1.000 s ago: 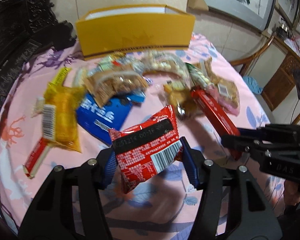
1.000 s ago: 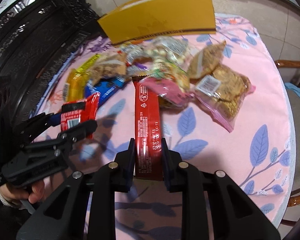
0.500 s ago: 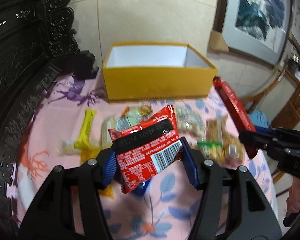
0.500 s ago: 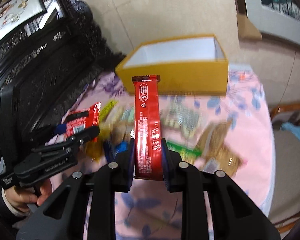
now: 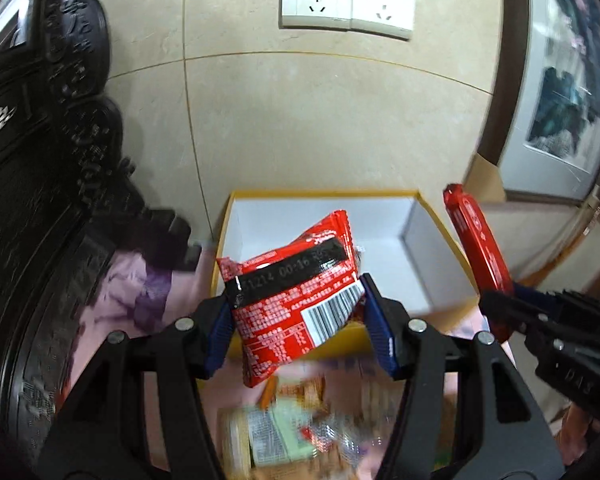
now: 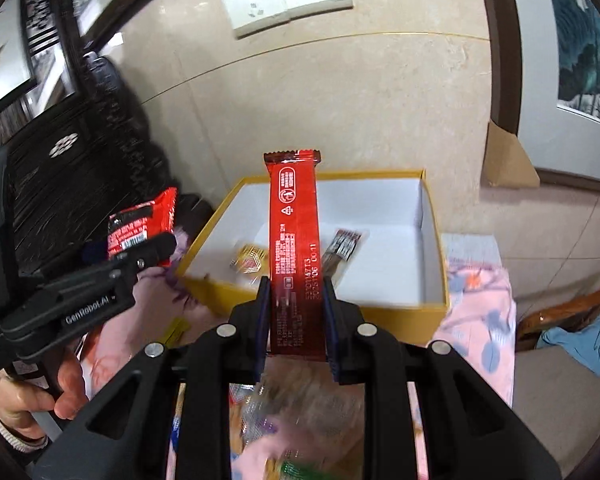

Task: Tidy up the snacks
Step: 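Lift both red snacks into the yellow box and release them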

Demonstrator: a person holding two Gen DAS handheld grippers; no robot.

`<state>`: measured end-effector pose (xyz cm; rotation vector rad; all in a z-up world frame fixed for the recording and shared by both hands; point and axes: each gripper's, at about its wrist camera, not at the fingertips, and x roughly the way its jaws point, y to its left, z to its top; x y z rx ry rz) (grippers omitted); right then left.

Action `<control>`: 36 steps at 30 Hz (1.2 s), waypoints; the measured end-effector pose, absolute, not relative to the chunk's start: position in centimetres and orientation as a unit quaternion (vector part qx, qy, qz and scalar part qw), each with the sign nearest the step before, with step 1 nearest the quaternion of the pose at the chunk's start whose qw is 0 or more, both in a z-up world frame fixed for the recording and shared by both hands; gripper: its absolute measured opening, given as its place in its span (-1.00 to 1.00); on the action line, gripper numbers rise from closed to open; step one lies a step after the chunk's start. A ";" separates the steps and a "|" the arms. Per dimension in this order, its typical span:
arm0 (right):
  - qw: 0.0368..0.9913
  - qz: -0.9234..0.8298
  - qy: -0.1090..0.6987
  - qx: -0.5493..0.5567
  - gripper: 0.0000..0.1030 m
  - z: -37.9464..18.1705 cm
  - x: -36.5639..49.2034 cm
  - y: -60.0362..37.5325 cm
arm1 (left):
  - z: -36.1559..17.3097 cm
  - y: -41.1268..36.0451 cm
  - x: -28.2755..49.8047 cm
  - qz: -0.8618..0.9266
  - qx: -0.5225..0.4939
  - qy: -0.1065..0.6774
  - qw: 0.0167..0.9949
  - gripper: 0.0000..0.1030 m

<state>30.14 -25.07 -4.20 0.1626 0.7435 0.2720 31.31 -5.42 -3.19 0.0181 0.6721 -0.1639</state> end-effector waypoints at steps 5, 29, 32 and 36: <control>0.917 0.115 0.372 0.083 -0.53 -4.9 34.4 -25.6 | -4.0 -6.1 36.5 -0.072 0.008 0.350 0.934 0.14; 0.903 0.111 0.403 0.099 -0.37 -6.7 37.9 -26.3 | -5.6 -6.3 40.2 -0.048 0.018 0.371 0.927 0.76; 0.901 0.137 0.401 0.094 -0.31 -6.4 34.8 -26.5 | -4.8 -5.6 37.7 -0.049 0.021 0.354 0.934 0.86; 0.891 0.159 0.417 0.082 -0.29 -7.9 30.2 -26.5 | -5.2 -4.6 34.1 -0.054 0.010 0.347 0.936 0.89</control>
